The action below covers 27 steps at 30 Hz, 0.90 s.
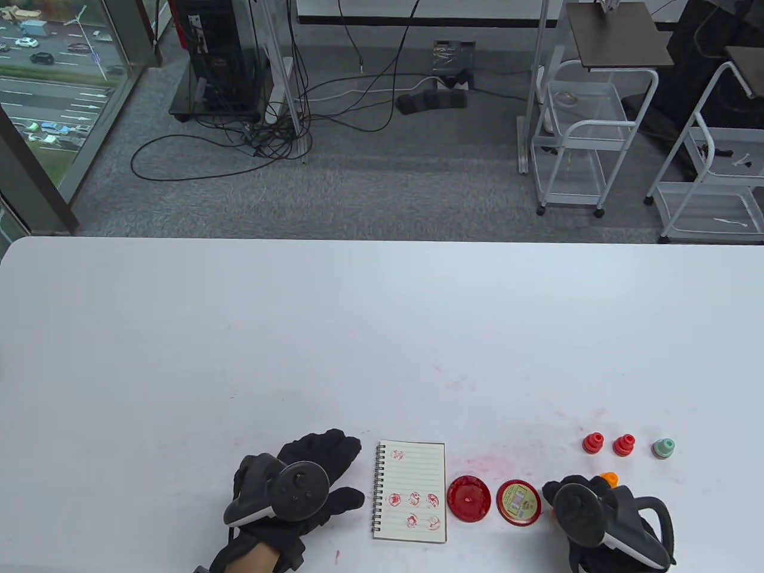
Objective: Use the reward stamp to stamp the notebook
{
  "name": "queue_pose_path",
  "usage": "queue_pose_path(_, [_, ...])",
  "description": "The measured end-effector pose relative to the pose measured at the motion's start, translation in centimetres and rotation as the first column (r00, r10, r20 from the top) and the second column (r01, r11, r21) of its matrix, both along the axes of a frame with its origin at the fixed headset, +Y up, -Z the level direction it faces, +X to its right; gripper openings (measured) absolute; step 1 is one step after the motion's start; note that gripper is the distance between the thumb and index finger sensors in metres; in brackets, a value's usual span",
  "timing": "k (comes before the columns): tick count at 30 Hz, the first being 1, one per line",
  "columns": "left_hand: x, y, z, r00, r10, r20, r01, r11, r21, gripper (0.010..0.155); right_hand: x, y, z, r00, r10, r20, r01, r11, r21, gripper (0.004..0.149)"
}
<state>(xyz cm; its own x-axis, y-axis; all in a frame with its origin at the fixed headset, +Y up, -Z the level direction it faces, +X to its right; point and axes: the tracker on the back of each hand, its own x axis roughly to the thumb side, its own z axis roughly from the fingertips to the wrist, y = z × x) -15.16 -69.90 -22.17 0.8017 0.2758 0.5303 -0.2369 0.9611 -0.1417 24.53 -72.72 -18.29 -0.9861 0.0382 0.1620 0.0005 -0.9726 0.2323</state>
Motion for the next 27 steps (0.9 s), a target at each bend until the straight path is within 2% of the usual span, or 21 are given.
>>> queue_pose_path(6, [-0.1, 0.1, 0.0, 1.0, -0.008, -0.006, 0.008, 1.0, 0.0, 0.083, 1.2, 1.9, 0.4, 0.995, -0.085, 0.053, 0.082, 0.995, 0.064, 0.059])
queue_pose_path(9, [-0.3, 0.1, -0.1, 1.0, -0.006, -0.012, 0.006, 1.0, 0.003, 0.083, 2.2, 3.5, 0.5, 0.988, -0.12, 0.093, 0.106, 0.984, 0.142, 0.057])
queue_pose_path(12, [-0.5, 0.3, -0.1, 1.0, 0.003, -0.018, -0.003, 1.0, 0.004, 0.083, 3.6, 5.0, 0.0, 0.987, -0.083, 0.135, 0.056, 0.979, 0.197, 0.055])
queue_pose_path(15, [-0.5, 0.3, -0.1, 1.0, 0.001, -0.02, -0.001, 1.0, 0.006, 0.083, 5.0, 5.7, -0.9, 0.986, 0.02, 0.168, -0.042, 0.99, 0.134, 0.055])
queue_pose_path(17, [-0.5, 0.3, -0.1, 1.0, -0.001, -0.019, 0.001, 1.0, 0.006, 0.083, 5.7, 5.4, -1.3, 0.979, 0.065, 0.195, -0.087, 0.99, 0.107, 0.055])
queue_pose_path(21, [-0.5, 0.3, -0.1, 1.0, -0.004, -0.02, 0.004, 1.0, 0.007, 0.083, 6.5, 2.6, -1.6, 0.979, 0.04, 0.202, -0.073, 0.985, 0.158, 0.055])
queue_pose_path(23, [-0.4, 0.3, -0.1, 0.999, -0.032, -0.021, 0.032, 0.999, 0.03, 0.081, 6.5, 1.8, -2.0, 0.977, 0.074, 0.2, -0.089, 0.994, 0.066, 0.056])
queue_pose_path(25, [-0.3, 0.3, -0.1, 0.998, -0.058, -0.022, 0.059, 0.997, 0.051, 0.08, 6.5, 1.4, -2.3, 0.978, 0.081, 0.194, -0.103, 0.989, 0.105, 0.057])
queue_pose_path(27, [-0.3, 0.1, -0.2, 0.998, -0.065, -0.023, 0.066, 0.997, 0.034, 0.08, 6.4, 0.8, -2.7, 0.978, 0.08, 0.191, -0.097, 0.992, 0.084, 0.056])
